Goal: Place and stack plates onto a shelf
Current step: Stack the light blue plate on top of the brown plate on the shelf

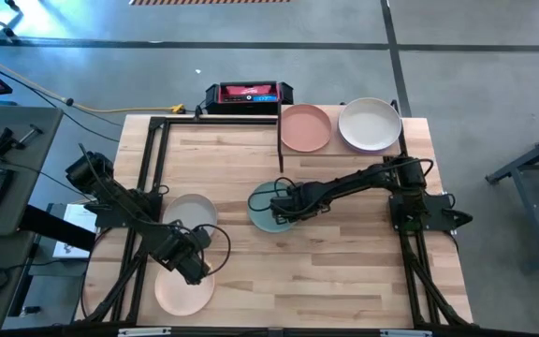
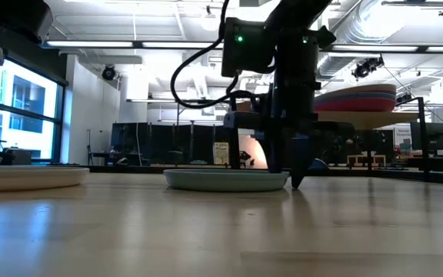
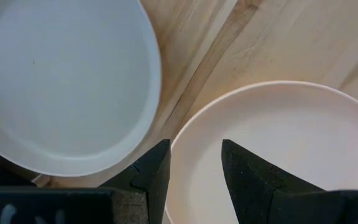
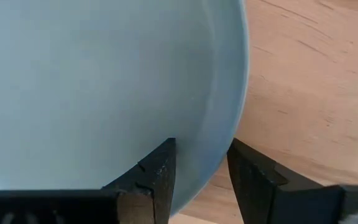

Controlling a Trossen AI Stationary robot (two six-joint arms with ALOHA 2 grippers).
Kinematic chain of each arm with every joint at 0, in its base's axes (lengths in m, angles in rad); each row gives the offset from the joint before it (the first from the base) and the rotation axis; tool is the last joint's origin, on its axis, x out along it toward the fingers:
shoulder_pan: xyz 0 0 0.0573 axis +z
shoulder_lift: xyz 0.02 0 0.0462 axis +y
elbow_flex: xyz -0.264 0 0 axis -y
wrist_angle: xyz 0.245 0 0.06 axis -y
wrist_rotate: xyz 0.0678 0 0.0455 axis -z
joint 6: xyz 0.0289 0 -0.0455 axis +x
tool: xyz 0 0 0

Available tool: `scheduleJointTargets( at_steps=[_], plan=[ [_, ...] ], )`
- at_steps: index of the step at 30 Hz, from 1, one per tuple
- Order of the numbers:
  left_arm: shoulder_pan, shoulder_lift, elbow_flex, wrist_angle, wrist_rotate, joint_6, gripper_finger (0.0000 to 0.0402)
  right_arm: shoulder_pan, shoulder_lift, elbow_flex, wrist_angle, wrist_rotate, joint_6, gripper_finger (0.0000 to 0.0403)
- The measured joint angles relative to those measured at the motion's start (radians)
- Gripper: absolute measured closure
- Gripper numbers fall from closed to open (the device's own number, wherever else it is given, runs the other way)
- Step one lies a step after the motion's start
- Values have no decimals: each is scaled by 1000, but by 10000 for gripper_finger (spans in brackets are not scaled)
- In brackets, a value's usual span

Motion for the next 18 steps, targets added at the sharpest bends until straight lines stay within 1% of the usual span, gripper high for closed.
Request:
scheduleJointTargets(
  at_steps=[2, 5, 13, 15, 18],
  plan=[
    [0, 0, 0, 0, 0, 0, 268, -1, 0, 0, -1, 0, -6, 278],
    [0, 0, 0, 0, 0, 9, 268, -6, 0, 0, -12, -13, -11, 296],
    [0, 0, 0, 0, -14, 19, 268, -7, -1, 1, -37, -35, -38, 391],
    [0, 0, 0, 0, -16, 19, 268, -7, -3, 1, -37, -45, -42, 396],
    [0, 0, 0, 0, -16, 19, 268, -6, -4, 0, -39, -71, -45, 389]
  ],
)
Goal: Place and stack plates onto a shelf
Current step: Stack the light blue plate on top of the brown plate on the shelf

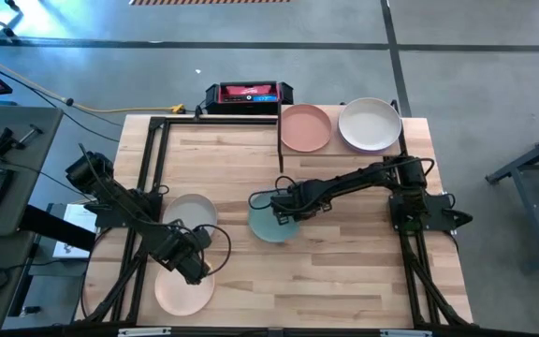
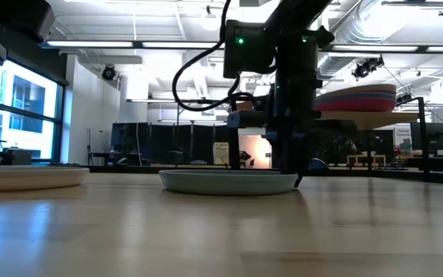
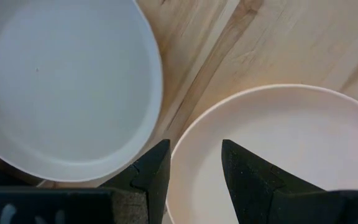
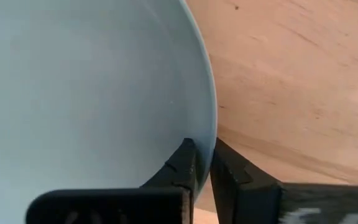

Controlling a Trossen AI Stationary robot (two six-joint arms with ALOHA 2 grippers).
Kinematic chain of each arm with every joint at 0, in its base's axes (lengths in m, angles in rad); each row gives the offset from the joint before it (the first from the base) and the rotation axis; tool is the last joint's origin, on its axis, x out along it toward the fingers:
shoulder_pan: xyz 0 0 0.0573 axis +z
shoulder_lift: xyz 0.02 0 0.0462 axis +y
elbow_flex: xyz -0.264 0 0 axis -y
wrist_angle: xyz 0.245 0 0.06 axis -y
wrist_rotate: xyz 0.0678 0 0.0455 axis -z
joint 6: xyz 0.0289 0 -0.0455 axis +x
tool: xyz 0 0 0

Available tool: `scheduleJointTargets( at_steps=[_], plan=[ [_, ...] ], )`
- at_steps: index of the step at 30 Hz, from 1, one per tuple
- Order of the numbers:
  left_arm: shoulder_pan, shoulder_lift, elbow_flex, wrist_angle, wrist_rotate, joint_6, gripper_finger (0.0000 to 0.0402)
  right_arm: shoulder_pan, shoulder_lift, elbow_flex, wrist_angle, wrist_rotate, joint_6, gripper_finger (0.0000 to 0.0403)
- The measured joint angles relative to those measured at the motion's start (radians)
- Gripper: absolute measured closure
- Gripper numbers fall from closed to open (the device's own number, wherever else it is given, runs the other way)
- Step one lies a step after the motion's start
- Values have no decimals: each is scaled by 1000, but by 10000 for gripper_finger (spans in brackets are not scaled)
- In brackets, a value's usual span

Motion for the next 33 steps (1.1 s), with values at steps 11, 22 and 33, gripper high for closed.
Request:
scheduleJointTargets(
  at_steps=[11, 22, 33],
  plan=[
    [0, 0, 0, 0, -1, 0, 268, 25, -31, -6, -1, -78, -44, 402],
    [1, 0, 0, 0, -6, 0, 268, 78, -145, -5, -6, -46, -46, 403],
    [10, 0, 0, 1, -23, -1, 268, 88, -261, -4, -18, 31, -52, 403]
  ],
)
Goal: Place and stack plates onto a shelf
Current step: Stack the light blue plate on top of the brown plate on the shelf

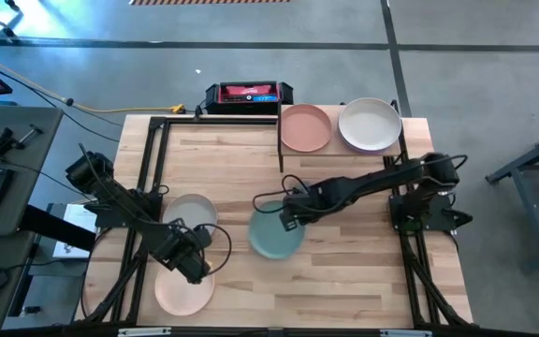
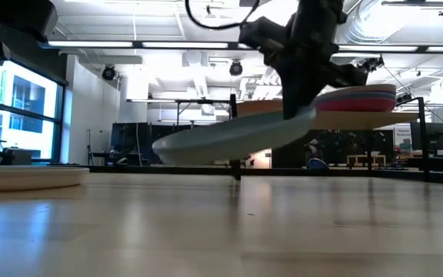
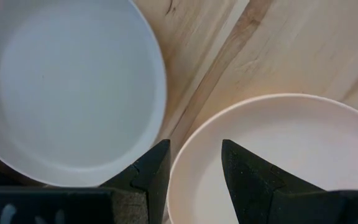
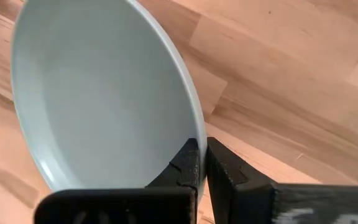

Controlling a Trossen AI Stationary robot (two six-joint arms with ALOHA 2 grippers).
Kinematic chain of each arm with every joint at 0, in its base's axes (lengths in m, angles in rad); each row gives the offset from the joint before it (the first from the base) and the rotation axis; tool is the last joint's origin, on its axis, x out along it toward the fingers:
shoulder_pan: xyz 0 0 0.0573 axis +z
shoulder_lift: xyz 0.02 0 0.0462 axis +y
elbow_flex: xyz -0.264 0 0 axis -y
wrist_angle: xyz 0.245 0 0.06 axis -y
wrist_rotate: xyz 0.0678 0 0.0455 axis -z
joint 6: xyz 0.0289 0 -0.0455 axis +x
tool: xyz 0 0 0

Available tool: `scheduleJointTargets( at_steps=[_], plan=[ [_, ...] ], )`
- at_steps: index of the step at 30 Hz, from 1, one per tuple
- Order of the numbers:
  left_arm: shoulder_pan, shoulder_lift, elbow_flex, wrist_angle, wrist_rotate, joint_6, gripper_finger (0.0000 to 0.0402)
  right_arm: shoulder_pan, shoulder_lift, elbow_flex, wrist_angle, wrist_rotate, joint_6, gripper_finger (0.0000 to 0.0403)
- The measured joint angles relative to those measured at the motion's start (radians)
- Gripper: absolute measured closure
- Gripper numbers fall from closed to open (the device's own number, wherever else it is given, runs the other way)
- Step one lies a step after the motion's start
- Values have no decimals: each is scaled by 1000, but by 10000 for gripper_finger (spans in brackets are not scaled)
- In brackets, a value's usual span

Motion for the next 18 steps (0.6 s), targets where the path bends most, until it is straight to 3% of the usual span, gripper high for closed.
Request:
scheduleJointTargets(
  at_steps=[6, 18],
  plan=[
    [19, 0, 0, 0, -4, 14, 268, -3, -75, 0, -1, 11, -32, 403],
    [84, 0, 0, 0, -8, 96, 268, -77, -309, 2, -2, 175, -152, 403]
  ],
)
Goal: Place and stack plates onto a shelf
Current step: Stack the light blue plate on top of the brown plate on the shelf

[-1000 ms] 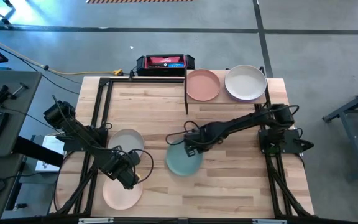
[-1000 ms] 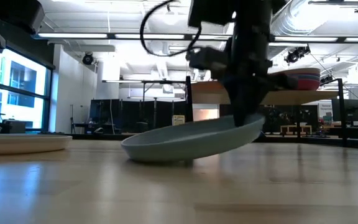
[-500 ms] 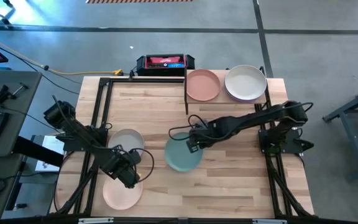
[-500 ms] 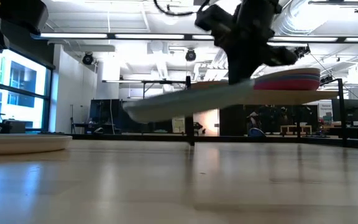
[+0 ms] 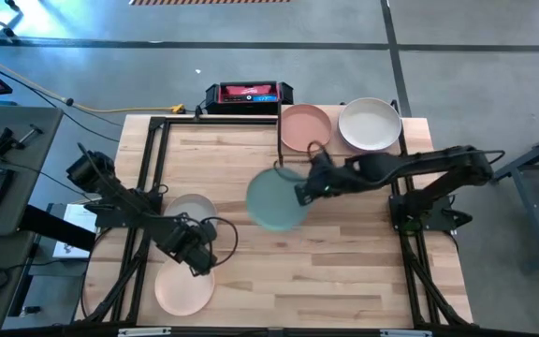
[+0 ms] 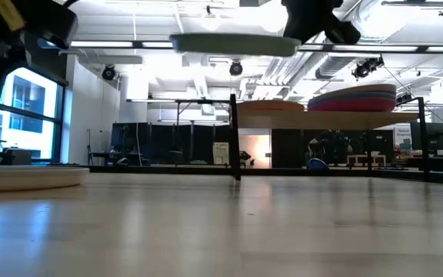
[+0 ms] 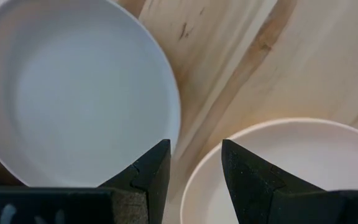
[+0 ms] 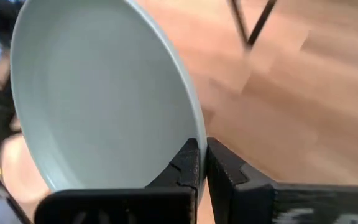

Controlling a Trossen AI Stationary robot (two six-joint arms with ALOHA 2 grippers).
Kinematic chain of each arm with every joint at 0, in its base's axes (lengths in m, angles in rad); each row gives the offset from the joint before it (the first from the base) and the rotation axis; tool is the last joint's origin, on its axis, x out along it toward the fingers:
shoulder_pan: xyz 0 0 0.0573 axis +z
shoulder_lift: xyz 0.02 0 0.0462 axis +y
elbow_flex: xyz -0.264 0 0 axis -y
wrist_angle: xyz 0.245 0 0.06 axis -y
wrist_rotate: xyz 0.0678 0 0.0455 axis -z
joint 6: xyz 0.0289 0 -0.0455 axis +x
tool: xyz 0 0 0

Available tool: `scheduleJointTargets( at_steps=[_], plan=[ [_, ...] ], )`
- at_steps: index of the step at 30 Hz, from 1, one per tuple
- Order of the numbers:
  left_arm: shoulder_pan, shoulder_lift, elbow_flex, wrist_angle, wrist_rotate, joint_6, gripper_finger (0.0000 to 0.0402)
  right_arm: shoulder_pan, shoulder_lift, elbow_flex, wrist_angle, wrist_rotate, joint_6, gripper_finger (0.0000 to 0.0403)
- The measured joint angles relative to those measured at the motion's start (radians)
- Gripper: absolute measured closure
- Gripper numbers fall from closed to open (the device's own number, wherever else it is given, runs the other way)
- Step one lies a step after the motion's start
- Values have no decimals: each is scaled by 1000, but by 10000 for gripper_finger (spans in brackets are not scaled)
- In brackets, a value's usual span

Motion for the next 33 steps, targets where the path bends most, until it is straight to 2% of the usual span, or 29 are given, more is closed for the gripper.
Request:
scheduleJointTargets(
  at_steps=[5, 14, 25, 33],
  plan=[
    [38, 0, 0, 1, -1, 26, 268, -82, -91, 0, -6, 55, -72, 403],
    [93, 0, 0, 1, -1, 44, 268, -307, -176, 0, -25, 54, -191, 403],
    [161, 0, 0, 2, 0, 62, 268, -580, -172, 0, -27, 46, -268, 403],
    [206, 0, 0, 3, -21, 82, 268, -668, -126, 1, -25, -10, -320, 403]
  ],
)
